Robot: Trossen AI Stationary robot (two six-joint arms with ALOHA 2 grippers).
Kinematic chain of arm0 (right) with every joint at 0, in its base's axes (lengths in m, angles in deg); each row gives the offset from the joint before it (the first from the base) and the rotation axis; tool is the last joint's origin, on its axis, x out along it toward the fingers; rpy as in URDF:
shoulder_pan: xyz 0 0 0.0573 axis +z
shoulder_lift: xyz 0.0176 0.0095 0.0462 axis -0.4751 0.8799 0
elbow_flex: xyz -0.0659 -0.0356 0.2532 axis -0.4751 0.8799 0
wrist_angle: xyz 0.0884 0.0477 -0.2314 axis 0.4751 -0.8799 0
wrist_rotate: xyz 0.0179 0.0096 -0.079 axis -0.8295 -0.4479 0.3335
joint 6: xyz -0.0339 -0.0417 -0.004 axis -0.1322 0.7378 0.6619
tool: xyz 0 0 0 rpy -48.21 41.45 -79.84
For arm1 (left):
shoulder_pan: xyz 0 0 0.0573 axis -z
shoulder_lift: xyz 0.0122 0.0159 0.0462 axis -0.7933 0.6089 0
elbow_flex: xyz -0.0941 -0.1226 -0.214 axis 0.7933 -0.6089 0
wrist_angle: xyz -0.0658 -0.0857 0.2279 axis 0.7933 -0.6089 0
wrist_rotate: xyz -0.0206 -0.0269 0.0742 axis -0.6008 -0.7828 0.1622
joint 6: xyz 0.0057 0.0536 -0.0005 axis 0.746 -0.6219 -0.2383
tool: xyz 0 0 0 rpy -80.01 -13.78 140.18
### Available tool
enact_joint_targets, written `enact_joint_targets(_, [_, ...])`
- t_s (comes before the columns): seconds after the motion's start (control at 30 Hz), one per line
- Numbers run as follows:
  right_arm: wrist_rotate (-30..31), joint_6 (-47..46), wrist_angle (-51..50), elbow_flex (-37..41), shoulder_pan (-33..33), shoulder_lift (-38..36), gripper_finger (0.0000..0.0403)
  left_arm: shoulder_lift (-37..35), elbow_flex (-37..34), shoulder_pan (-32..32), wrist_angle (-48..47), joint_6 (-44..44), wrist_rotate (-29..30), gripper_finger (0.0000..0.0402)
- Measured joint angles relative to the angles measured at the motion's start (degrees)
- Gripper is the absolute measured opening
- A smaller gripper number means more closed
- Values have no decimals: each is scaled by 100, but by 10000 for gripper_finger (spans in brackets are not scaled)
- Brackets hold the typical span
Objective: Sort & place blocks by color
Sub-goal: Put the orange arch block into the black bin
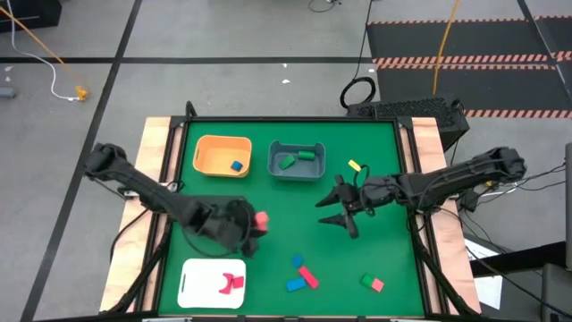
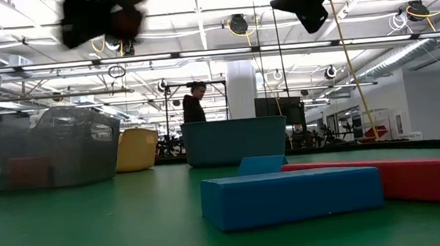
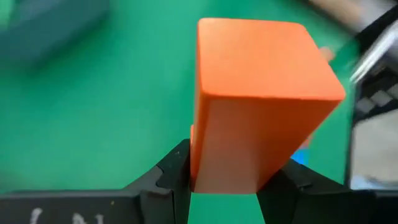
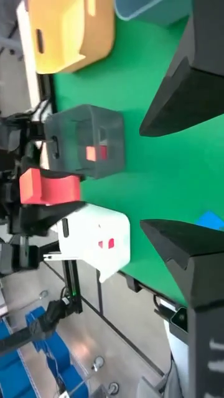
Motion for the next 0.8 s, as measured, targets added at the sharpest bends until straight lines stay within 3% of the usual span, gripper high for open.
enact_joint_targets(0.2, [-19, -839, -4, 287, 76, 256, 219, -147, -7, 582, -2316, 2342, -334, 134])
enact_joint_targets(0.33, [-19, -1532, 6, 657, 121, 344, 219, -77, -9, 716, -3218, 3229, -350, 134])
enact_joint_targets(0.67, [20, -2854, 633, 1447, 570, 343, 219, -55, -402, 657, -3393, 3781, -507, 137])
enact_joint_targets(0.8, [135, -3089, 851, 1623, 748, 343, 219, -55, -714, 658, -3392, 4148, -632, 179])
